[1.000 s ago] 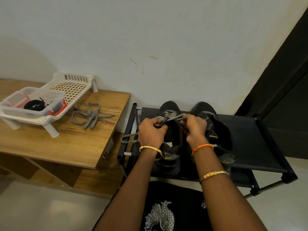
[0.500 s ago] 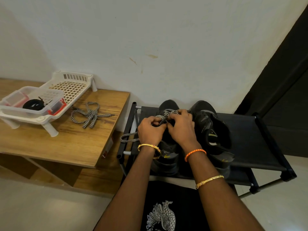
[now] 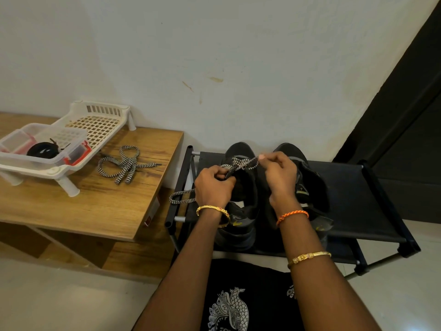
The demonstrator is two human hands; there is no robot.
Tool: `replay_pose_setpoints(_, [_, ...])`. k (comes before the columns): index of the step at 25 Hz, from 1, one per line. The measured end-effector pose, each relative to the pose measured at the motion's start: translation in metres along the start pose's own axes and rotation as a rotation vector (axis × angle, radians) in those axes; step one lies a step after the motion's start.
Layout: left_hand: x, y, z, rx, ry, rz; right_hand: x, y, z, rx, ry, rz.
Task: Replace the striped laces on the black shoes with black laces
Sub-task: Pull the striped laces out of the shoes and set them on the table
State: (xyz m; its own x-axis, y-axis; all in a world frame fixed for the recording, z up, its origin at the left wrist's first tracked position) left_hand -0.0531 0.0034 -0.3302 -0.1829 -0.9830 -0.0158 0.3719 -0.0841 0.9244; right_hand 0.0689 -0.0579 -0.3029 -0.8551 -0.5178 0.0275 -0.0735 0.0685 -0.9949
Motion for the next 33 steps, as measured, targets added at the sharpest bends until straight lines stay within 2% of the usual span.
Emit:
replay_pose_setpoints(2, [0.000, 0.000, -0.001, 0.003, -0.006, 0.001, -0.002, 0.002, 0.007, -0.371, 0.067, -0.263])
replay_pose_setpoints(3, [0.000, 0.000, -0.001, 0.005, -0.008, 0.003, -0.003, 0.003, 0.008, -0.464, 0.088, -0.344])
replay_pose_setpoints(4, [0.001, 0.000, -0.001, 0.007, -0.012, 0.006, -0.002, 0.004, 0.007, -0.449, 0.095, -0.358])
replay_pose_setpoints(5, [0.000, 0.000, 0.000, 0.008, -0.016, 0.008, -0.001, 0.003, 0.006, -0.304, 0.086, -0.290])
replay_pose_setpoints(7, [-0.001, -0.001, -0.001, 0.016, -0.026, 0.002, 0.003, 0.000, 0.000, 0.235, 0.014, 0.072])
replay_pose_setpoints(9, [-0.001, -0.001, -0.001, 0.026, -0.032, -0.004, 0.009, 0.003, -0.012, 0.701, -0.141, 0.387])
replay_pose_setpoints(11, [-0.002, -0.002, -0.001, 0.035, -0.030, -0.004, 0.011, 0.009, -0.019, 1.004, -0.240, 0.456])
replay_pose_setpoints(13, [-0.002, -0.003, -0.002, 0.044, -0.029, -0.003, 0.011, 0.013, -0.019, 1.091, -0.259, 0.442])
replay_pose_setpoints(19, [-0.002, -0.002, -0.003, 0.008, -0.018, 0.006, 0.015, 0.006, -0.016, 0.966, -0.213, 0.435])
replay_pose_setpoints(22, [-0.002, -0.001, -0.002, 0.002, -0.012, 0.008, 0.010, 0.003, -0.010, 0.799, -0.170, 0.327])
replay_pose_setpoints(24, [-0.002, -0.002, -0.002, 0.006, -0.015, 0.014, 0.006, 0.001, -0.005, 0.524, -0.113, 0.157])
replay_pose_setpoints(27, [-0.002, -0.002, -0.001, 0.012, -0.011, 0.026, 0.002, -0.002, 0.002, -0.123, -0.075, -0.200])
replay_pose_setpoints(29, [-0.003, -0.003, -0.001, 0.029, -0.016, 0.037, -0.005, -0.003, 0.012, -0.404, -0.043, -0.336])
replay_pose_setpoints(30, [-0.003, -0.002, -0.001, 0.035, -0.018, 0.042, -0.010, -0.004, 0.018, -0.414, -0.024, -0.336])
replay_pose_setpoints(33, [-0.002, -0.001, -0.002, 0.029, -0.024, 0.035, -0.016, -0.007, 0.029, -0.119, -0.007, -0.170])
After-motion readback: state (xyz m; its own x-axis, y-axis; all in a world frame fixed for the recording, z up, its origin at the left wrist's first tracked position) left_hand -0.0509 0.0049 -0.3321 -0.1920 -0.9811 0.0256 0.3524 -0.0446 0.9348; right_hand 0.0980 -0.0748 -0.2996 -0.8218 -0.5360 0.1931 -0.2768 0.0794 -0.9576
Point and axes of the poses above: each hand's wrist, its own x-axis away from the middle knuckle, its own z-axis out of the back of the hand, y = z × x, the point moved 2 cm from there along -x, towards the middle knuckle
